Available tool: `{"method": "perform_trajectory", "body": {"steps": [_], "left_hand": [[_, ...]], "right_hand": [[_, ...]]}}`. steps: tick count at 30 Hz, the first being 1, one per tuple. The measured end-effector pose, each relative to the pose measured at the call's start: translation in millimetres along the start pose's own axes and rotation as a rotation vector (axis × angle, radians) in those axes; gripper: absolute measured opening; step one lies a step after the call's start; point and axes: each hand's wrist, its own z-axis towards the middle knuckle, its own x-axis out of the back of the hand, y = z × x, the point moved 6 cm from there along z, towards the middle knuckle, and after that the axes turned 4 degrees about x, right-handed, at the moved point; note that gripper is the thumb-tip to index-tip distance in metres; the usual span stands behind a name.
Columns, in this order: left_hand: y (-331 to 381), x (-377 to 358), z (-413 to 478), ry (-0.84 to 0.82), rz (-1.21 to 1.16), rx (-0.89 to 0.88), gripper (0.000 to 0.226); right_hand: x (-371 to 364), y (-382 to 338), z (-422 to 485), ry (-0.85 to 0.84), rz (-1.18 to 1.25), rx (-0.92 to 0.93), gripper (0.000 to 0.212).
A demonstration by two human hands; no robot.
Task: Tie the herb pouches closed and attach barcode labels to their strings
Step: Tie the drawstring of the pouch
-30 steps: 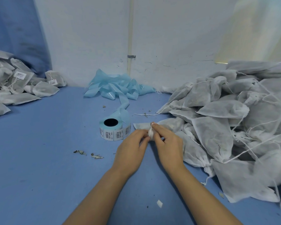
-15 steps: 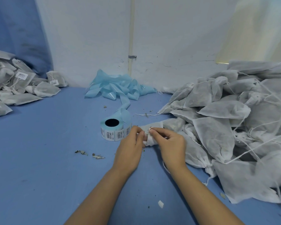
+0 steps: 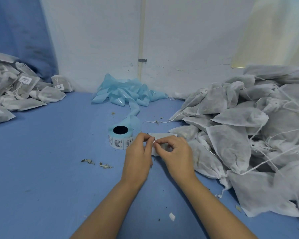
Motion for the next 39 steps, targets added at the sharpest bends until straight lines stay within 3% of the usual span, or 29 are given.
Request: {"method": "perform_trajectory", "body": {"steps": [5,8,13,20,34,39], "left_hand": [[-6,-8,0,-0.009,-0.330,0.178,0.015],[-8,-12,2,-0.036,-0.402,0.196,0.015],[-9,-12,6,-0.069,-0.378,0.148,0.014],[-5,-10,7,-0.130,-0.232,0.075,0.014],[-7,-11,8,-0.113,-0.132,0.126,0.011],[-9,-12,9,-0.087,-0.048,0.147,0.013]], "right_hand": [[-3,-4,0,0.025,0.046,0.021,0.012],[-4,-2,-1,0.023,0.149,-0.029,0.019],[-4,0,1,0.007,0.298,-0.134,0.021],[-16,17,-4,-0.072,0.816,-0.570,0.020],[-9,29,-1,0.129,1.189,-0.724,0.017],[-12,28,-2,0.122,1.246,-0.751,0.017]]}}
